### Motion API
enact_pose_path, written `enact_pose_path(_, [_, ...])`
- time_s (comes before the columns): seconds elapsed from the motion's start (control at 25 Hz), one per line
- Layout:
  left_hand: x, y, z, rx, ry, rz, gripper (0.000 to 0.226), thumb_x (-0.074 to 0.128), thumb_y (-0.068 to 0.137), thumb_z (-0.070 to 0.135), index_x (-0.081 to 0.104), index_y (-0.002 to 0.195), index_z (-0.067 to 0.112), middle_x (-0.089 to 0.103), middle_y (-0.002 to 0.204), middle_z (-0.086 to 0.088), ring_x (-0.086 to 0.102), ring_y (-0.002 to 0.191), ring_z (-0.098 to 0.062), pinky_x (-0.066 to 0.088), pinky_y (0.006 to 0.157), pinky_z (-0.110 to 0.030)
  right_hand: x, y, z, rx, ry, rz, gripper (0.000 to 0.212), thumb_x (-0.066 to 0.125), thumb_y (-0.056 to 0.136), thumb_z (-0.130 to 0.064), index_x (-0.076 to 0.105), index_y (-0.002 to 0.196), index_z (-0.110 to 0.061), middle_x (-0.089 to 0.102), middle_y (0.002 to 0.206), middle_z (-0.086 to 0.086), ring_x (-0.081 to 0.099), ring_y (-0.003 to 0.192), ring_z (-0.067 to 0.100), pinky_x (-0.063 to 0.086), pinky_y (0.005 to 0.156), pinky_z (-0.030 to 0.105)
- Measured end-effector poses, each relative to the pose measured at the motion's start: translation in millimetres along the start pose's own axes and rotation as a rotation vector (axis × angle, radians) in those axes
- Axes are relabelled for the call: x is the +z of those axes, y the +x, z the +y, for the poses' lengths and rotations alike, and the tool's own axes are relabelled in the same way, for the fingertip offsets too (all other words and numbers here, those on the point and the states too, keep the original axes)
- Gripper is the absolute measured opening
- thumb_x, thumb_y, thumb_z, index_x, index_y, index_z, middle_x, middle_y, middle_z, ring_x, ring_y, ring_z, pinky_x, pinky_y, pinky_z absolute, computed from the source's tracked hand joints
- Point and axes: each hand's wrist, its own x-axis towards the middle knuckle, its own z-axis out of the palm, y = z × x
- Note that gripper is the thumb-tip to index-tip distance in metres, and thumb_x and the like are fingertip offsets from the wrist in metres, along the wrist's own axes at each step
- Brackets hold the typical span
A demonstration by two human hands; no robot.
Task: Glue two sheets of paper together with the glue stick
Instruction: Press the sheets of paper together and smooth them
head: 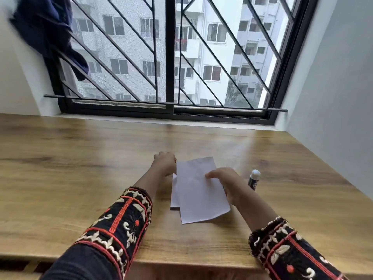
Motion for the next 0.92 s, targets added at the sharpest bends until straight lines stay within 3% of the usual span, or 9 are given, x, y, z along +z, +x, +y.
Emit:
enact_pose_path(0.12, [0,-5,1,-0.018,-0.134,-0.009,0.028,0.051,0.082,0.014,0.053,0.11,0.014,0.052,0.122,-0.009,0.043,0.118,-0.03,0.049,0.088,-0.036,1,-1,0,-0.023,0.014,-0.011,0.004,0.058,0.08,-0.007,0.054,0.081,-0.005,0.059,0.098,0.021,0.059,0.098,0.037,0.041,0.081,0.04])
enact_pose_path(0.24, [-2,-7,3,-0.032,-0.13,-0.028,0.031,0.053,0.083,0.014,0.051,0.114,0.009,0.054,0.122,-0.013,0.046,0.117,-0.031,0.05,0.092,-0.038,1,-1,1,-0.038,-0.001,-0.013,0.005,0.058,0.08,-0.007,0.057,0.084,-0.003,0.058,0.097,0.02,0.058,0.099,0.037,0.039,0.078,0.038])
enact_pose_path(0.48, [-4,-15,3,-0.042,-0.18,0.004,0.016,0.05,0.082,0.013,0.057,0.096,0.012,0.063,0.108,-0.014,0.052,0.109,-0.033,0.049,0.081,-0.036,1,-5,-1,-0.056,0.01,-0.043,0.027,0.057,0.083,-0.006,0.058,0.103,0.012,0.062,0.097,0.021,0.061,0.083,0.032,0.045,0.069,0.034])
enact_pose_path(0.64, [-2,-18,1,-0.008,-0.203,0.021,0.013,0.054,0.081,0.014,0.056,0.094,0.009,0.063,0.11,-0.015,0.058,0.1,-0.032,0.051,0.084,-0.038,0,-7,-1,-0.132,0.018,-0.054,0.019,0.052,0.081,0.006,0.063,0.097,0.007,0.065,0.096,0.022,0.063,0.084,0.034,0.051,0.077,0.042])
enact_pose_path(0.72, [-2,-21,2,-0.004,-0.172,0.026,0.004,0.052,0.08,0.009,0.055,0.081,0.007,0.064,0.107,-0.02,0.06,0.09,-0.033,0.051,0.072,-0.036,0,-9,-1,-0.156,-0.008,-0.034,0.019,0.05,0.079,0.009,0.062,0.087,-0.002,0.063,0.097,0.021,0.062,0.089,0.037,0.05,0.083,0.047])
enact_pose_path(0.84, [-2,-29,2,-0.037,-0.24,0.096,0.015,0.05,0.072,-0.001,0.047,0.06,0.008,0.066,0.084,-0.022,0.061,0.074,-0.035,0.044,0.058,-0.035,-2,-9,0,-0.204,-0.024,0.0,0.02,0.05,0.078,0.006,0.062,0.08,-0.009,0.064,0.093,0.018,0.063,0.088,0.037,0.05,0.079,0.046])
enact_pose_path(0.92, [-2,-34,-1,-0.06,-0.484,0.171,0.022,0.052,0.071,-0.003,0.048,0.054,0.01,0.059,0.065,-0.013,0.054,0.056,-0.028,0.041,0.052,-0.029,-5,-10,-1,-0.267,-0.005,0.011,0.015,0.051,0.079,0.003,0.064,0.082,-0.005,0.064,0.088,0.018,0.061,0.08,0.032,0.047,0.073,0.041])
